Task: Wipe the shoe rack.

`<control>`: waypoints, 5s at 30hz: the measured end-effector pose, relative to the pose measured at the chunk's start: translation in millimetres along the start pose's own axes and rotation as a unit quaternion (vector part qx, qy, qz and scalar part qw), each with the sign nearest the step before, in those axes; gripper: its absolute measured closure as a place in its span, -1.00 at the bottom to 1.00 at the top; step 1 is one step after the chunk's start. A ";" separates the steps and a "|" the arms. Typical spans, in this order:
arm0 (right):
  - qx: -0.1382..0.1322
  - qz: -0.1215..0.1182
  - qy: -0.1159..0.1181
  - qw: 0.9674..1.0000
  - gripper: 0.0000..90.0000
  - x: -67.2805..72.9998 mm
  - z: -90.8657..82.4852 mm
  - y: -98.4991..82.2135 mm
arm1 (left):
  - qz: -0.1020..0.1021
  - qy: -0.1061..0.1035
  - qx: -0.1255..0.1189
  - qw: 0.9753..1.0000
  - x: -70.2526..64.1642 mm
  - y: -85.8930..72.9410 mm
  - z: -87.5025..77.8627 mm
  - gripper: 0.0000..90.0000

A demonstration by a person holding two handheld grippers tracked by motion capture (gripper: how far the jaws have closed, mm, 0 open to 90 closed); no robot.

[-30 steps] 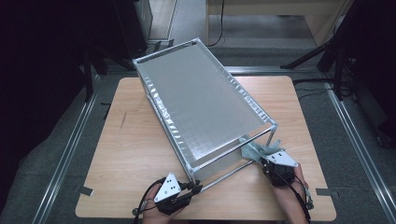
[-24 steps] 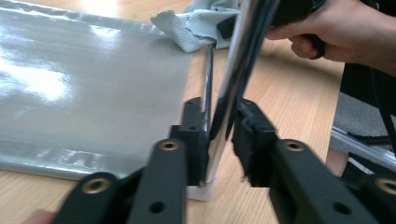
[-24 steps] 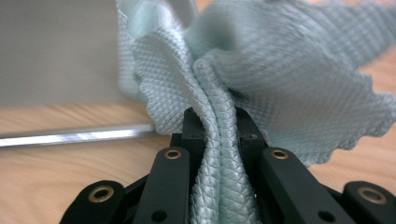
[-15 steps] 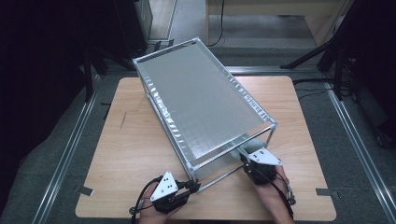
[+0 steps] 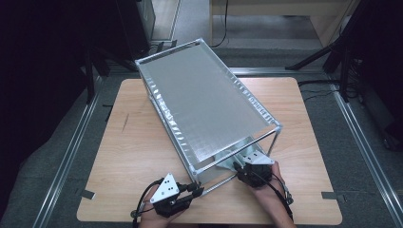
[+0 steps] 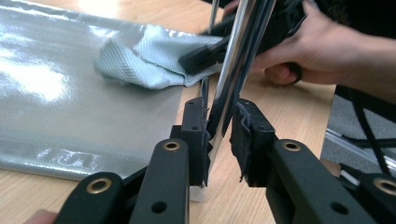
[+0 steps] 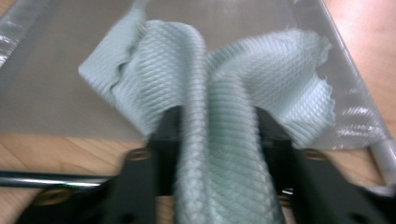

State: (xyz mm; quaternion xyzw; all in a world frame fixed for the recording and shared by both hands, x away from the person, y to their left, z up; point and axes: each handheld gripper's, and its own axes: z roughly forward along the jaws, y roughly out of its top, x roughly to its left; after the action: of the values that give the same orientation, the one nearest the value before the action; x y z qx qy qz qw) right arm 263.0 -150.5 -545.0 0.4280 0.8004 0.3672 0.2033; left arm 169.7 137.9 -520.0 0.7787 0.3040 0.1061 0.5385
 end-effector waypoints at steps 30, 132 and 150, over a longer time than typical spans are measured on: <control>-0.007 -0.072 0.096 0.993 0.76 89.0 4.4 0.4 | 0.007 0.004 0.001 1.000 -5.7 0.4 5.5 0.77; -0.006 -0.012 -0.034 0.999 0.75 -29.2 -38.4 -15.7 | 0.001 -0.007 -0.003 1.000 -2.7 -2.2 4.1 0.76; 0.002 -0.032 0.017 0.999 0.74 8.6 -30.8 -23.6 | -0.002 -0.013 -0.006 1.000 -7.0 -2.0 9.9 0.76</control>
State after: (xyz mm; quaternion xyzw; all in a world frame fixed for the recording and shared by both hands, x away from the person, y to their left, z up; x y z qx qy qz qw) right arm 225.9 -164.7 -543.2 0.3966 0.8178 0.3659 0.2000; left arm 168.4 126.5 -524.6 0.7763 0.2981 0.0967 0.5469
